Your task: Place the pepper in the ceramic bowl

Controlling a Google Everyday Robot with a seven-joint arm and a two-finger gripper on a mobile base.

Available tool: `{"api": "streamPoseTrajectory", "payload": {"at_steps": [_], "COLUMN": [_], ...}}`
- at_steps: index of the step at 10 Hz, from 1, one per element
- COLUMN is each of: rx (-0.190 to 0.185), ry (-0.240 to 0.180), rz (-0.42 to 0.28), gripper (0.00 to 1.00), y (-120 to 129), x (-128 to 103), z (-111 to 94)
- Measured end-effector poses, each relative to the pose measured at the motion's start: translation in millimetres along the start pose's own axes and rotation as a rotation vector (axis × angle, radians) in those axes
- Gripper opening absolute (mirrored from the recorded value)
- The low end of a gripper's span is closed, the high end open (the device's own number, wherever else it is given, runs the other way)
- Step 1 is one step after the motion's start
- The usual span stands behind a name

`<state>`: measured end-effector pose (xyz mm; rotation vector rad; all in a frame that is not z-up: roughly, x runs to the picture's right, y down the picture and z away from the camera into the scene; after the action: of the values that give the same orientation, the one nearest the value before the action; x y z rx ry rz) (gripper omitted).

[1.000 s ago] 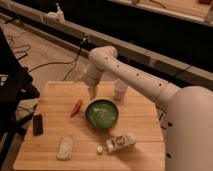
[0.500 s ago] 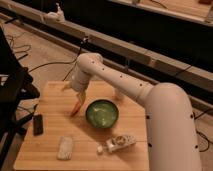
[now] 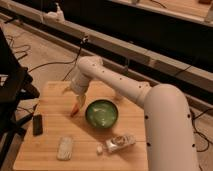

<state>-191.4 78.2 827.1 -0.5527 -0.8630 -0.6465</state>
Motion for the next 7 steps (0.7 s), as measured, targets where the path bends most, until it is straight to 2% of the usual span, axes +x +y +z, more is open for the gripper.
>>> {"api": "streamPoseTrajectory", "payload": {"at_steps": [2, 3, 4, 6, 7], "rx": [-0.021, -0.053, -0.076, -0.111, -0.114], "ry": [-0.036, -0.058, -0.065, -0.053, -0.047], "rz": [0.011, 0.020, 0.032, 0.079, 0.091], "gripper": [0.77, 0.77, 0.77, 0.77, 0.77], "y": [0, 5, 10, 24, 25], "x": [-2, 1, 10, 38, 45], "z": [28, 52, 65, 74, 74]}}
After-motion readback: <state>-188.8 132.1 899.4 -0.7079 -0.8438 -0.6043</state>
